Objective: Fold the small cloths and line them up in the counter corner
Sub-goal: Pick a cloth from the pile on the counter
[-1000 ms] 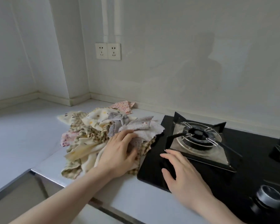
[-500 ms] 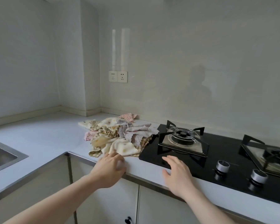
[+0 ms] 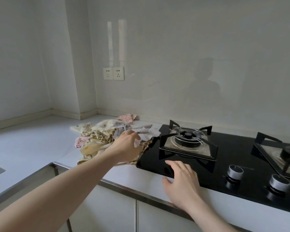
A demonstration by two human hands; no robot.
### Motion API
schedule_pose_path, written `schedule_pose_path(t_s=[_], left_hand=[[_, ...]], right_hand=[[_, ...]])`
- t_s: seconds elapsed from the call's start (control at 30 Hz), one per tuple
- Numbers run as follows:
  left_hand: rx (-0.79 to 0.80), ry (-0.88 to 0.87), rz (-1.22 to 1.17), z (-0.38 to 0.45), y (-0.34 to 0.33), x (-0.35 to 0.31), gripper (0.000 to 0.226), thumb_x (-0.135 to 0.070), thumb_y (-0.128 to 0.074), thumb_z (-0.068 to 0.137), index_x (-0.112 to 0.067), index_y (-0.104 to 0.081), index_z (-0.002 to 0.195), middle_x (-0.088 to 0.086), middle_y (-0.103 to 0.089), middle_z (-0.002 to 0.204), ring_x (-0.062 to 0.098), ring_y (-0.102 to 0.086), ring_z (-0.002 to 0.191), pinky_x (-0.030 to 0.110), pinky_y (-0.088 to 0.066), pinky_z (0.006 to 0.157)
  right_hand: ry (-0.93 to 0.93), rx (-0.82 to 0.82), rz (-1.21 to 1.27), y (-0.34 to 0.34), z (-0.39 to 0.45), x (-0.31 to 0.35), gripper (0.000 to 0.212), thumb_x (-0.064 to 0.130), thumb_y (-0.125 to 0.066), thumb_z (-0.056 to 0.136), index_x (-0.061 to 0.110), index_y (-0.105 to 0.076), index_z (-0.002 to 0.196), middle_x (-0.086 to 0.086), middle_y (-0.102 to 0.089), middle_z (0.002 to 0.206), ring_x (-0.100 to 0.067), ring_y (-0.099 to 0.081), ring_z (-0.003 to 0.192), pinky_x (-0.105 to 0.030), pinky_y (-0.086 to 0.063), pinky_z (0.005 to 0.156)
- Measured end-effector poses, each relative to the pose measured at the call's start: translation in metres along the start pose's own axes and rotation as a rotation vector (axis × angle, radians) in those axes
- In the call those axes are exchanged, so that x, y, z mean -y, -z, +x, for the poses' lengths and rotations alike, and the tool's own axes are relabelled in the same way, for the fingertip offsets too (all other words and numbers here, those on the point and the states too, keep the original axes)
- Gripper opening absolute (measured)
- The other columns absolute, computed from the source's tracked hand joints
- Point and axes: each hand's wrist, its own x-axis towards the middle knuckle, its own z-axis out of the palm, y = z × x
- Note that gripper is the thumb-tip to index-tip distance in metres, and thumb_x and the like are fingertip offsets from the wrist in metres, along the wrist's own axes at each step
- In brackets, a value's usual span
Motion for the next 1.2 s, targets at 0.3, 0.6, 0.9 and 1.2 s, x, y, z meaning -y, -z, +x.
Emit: schedule_pose_path(t_s=[0.3, 0.6, 0.9, 1.2], left_hand=[[0.157, 0.144, 0.052, 0.069, -0.024, -0.028, 0.023, -0.016, -0.043, 0.086, -0.015, -0.058, 0.070, 0.000, -0.056, 0.073, 0.020, -0.053, 0.065, 0.031, -0.042, 0.056], [0.109, 0.154, -0.021, 0.063, -0.009, -0.023, 0.040, -0.003, -0.038, 0.080, -0.018, -0.074, 0.089, 0.002, -0.067, 0.098, 0.023, -0.066, 0.081, 0.033, -0.058, 0.063], [0.064, 0.144, -0.110, 0.050, -0.008, -0.021, 0.058, 0.000, -0.037, 0.084, -0.020, -0.070, 0.127, 0.006, -0.068, 0.124, 0.022, -0.065, 0.074, 0.026, -0.042, 0.049], [-0.637, 0.125, -0.342, 0.054, 0.069, -0.041, 0.021, -0.032, -0.062, 0.098, -0.028, -0.078, 0.111, -0.003, -0.076, 0.118, 0.022, -0.071, 0.105, 0.030, -0.055, 0.088]], right_hand=[[0.024, -0.002, 0.000, -0.002, 0.003, -0.004, 0.054, 0.042, -0.053, 0.097, 0.040, -0.039, 0.149, 0.021, -0.042, 0.148, -0.008, -0.035, 0.140, -0.032, -0.027, 0.120], [0.018, 0.001, 0.021, -0.001, -0.001, -0.003, 0.050, 0.039, -0.053, 0.096, 0.037, -0.044, 0.145, 0.019, -0.046, 0.145, -0.008, -0.039, 0.137, -0.030, -0.028, 0.119], [0.032, -0.016, 0.000, -0.002, -0.003, -0.002, 0.049, 0.039, -0.051, 0.096, 0.034, -0.045, 0.145, 0.017, -0.046, 0.144, -0.010, -0.039, 0.136, -0.029, -0.028, 0.119], [0.019, 0.008, 0.058, 0.004, -0.006, 0.000, 0.051, 0.036, -0.054, 0.098, 0.034, -0.041, 0.147, 0.017, -0.043, 0.148, -0.008, -0.037, 0.138, -0.027, -0.029, 0.120]])
